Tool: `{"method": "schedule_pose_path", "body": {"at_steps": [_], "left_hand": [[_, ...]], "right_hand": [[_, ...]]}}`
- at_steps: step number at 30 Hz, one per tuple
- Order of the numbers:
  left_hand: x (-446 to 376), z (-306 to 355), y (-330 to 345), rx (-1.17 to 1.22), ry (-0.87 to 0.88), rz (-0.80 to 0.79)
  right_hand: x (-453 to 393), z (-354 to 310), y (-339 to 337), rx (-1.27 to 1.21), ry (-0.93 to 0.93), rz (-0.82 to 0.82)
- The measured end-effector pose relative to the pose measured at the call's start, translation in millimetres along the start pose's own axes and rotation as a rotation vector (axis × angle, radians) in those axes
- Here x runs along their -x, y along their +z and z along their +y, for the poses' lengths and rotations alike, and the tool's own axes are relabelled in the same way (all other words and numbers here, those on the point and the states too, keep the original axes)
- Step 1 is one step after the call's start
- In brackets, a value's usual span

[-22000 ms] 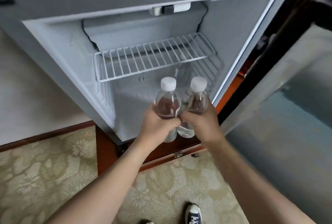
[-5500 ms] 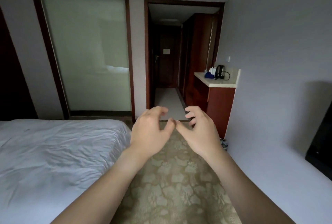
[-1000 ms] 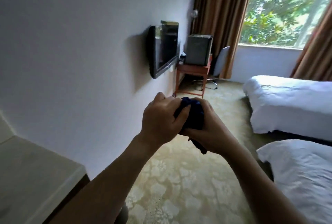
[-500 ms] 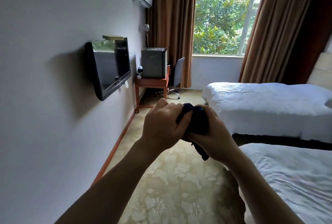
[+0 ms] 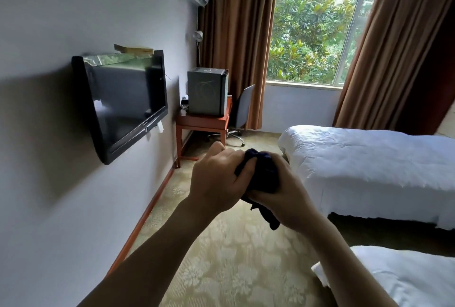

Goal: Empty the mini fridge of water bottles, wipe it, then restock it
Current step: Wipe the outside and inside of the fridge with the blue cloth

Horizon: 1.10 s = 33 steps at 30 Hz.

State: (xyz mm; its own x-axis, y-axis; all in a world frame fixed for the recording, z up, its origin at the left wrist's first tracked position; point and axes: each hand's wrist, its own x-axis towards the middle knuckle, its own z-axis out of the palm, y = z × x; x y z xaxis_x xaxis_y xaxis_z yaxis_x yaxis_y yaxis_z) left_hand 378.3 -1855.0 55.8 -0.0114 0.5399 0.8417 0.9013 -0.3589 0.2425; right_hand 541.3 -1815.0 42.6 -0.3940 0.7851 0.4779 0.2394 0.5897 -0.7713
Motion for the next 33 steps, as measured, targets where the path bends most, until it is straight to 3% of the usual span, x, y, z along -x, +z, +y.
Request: {"method": "schedule_pose_path", "body": {"at_steps": [12,18,23,33], "left_hand": [[-167,-104,206,0.076,0.077,-0.076],[-246,-147,344,0.059,0.092,0.003],[-332,-194,442,-0.007,0.036,-0.019],[-450,-318,596,-0.012,0.007,0.058]], "right_hand": [[-215,145,-51,-0.022,0.046,0.122],[-333,260,-86,-0.084,0.004,0.144],[-455,338,-115,-0.175,0.005,0.107],[-672,471,-120,-0.083,-0.088,-0.015]]}}
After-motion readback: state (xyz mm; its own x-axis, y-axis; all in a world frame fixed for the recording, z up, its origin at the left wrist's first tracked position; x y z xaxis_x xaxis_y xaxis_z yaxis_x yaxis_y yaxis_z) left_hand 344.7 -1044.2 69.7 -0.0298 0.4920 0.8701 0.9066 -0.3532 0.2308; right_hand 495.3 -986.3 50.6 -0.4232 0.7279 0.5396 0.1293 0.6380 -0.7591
